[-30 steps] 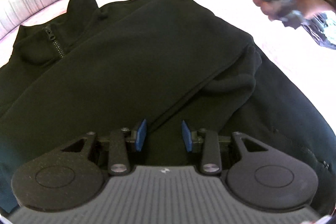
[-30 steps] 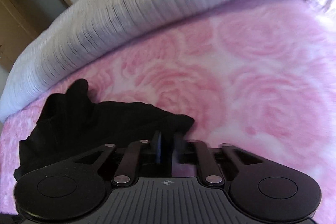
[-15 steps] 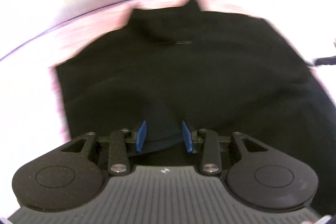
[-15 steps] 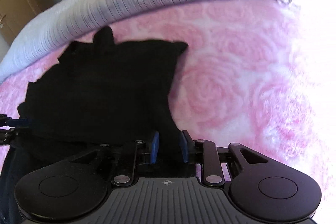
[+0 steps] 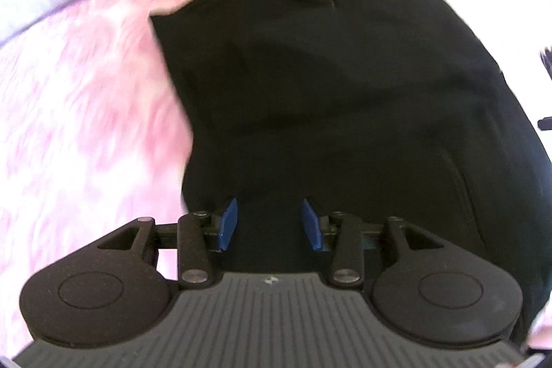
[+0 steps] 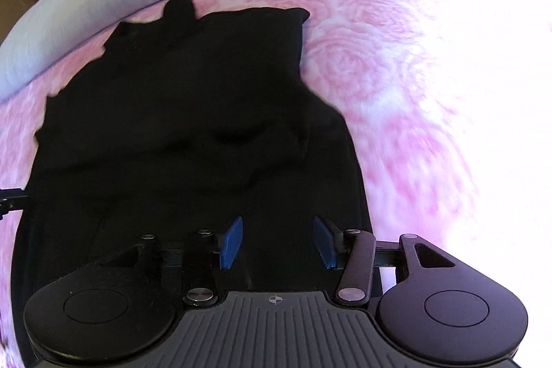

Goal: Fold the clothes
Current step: 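Lay the sleeve down on the jacket and open the right gripper, then grasp the jacket hem with the left gripper while the right gripper grasps it too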

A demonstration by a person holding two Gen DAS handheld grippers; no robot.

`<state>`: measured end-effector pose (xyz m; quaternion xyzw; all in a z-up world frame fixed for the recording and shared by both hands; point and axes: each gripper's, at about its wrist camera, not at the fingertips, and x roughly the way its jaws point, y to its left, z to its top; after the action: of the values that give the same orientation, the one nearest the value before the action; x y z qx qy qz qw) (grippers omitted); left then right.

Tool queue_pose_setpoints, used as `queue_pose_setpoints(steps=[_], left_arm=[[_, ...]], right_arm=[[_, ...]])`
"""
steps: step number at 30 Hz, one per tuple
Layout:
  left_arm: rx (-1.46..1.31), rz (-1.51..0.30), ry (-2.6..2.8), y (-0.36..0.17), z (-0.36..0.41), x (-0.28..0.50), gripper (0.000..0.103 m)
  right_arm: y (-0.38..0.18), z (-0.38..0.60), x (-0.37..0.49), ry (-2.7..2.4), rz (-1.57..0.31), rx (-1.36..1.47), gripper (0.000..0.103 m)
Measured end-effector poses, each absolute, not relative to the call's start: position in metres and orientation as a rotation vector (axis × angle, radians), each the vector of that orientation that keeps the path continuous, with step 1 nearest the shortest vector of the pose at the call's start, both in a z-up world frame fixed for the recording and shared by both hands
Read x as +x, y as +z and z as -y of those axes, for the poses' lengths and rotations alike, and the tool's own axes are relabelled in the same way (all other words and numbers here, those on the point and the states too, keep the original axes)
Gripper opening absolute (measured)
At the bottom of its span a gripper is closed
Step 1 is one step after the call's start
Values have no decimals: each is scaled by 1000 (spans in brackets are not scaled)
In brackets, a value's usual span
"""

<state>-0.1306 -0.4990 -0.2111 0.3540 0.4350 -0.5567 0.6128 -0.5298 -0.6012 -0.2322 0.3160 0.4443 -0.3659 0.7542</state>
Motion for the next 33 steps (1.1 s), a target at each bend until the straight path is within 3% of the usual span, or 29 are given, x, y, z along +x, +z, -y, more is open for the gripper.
queue_pose_setpoints(steps=[3, 5, 10, 21, 27, 33], left_arm=[[829, -1042, -1260, -196, 466, -143, 48], [819, -1057, -1262, -185, 447, -151, 55], [844, -994, -1321, -160, 408, -179, 66], [1078, -696, -1478, -157, 321, -270, 67], [1319, -537, -1513, -197, 273, -333, 65], [1536, -344, -1496, -243, 233, -363, 54]], right_arm=[[-211, 564, -538, -834, -1016, 694, 61], [-196, 541, -542, -845, -1035, 679, 73], [-170, 498, -557, -831, -1059, 616, 78], [-168, 427, -601, -663, -1119, 331, 79], [-199, 383, -619, -445, -1168, 92, 79], [-233, 349, -641, -294, -1227, -55, 79]])
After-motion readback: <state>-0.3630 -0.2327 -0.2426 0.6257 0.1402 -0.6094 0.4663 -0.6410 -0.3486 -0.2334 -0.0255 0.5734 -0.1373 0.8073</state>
